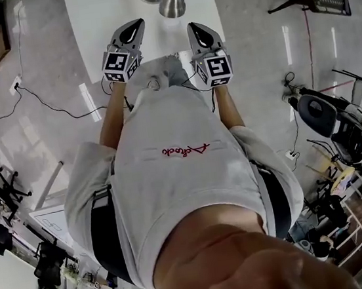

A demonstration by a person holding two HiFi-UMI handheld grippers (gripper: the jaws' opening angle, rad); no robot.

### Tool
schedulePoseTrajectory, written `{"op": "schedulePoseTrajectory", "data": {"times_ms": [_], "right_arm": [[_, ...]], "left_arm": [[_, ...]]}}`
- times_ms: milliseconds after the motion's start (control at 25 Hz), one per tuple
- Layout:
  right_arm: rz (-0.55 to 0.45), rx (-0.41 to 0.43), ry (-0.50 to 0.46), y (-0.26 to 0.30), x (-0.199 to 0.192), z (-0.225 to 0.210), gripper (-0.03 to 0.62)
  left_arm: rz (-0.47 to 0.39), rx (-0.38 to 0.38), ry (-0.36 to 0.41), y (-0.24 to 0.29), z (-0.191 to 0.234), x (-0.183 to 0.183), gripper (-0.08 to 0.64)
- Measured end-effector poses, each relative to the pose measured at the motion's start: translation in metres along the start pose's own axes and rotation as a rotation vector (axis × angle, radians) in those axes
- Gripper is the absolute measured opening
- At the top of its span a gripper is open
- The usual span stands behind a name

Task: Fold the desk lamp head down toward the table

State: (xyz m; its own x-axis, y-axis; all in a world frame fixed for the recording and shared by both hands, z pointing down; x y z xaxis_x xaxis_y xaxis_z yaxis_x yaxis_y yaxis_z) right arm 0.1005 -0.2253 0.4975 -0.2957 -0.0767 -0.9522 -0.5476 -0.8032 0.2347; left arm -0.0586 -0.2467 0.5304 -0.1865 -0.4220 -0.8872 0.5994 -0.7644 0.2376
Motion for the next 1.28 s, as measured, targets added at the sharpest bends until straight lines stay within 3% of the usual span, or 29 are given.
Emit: {"op": "schedulePoseTrajectory", "data": {"times_ms": [320, 640, 1280], "right_arm": [[0.053, 0.054, 0.040, 0.011, -0.031, 0.018, 0.028], [0.061, 0.094, 0.038, 0.030, -0.038, 0.012, 0.028], [0.087, 0.106, 0.038, 0.043, -0.048, 0.003, 0.028]], "left_arm": [[0.050, 0.046, -0.051, 0.004, 0.020, -0.032, 0.026], [0.027, 0.027, -0.056, 0.028, 0.038, -0.026, 0.224], [-0.012, -0.025, 0.026, 0.134, 0.079, 0.020, 0.227]]}}
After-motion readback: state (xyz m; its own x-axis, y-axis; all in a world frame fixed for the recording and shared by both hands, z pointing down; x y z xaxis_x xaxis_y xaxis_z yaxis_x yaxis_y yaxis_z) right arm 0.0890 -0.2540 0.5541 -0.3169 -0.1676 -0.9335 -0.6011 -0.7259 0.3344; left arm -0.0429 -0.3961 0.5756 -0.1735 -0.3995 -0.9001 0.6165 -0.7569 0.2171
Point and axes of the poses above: the fingertips, and each gripper's own axes: y forward along the fingers, z to its left, x out of its top, the point moved 2 cm from there along -y, backward along the fingers, and after that the axes turned 14 degrees about -y, right-handed, at the moved point
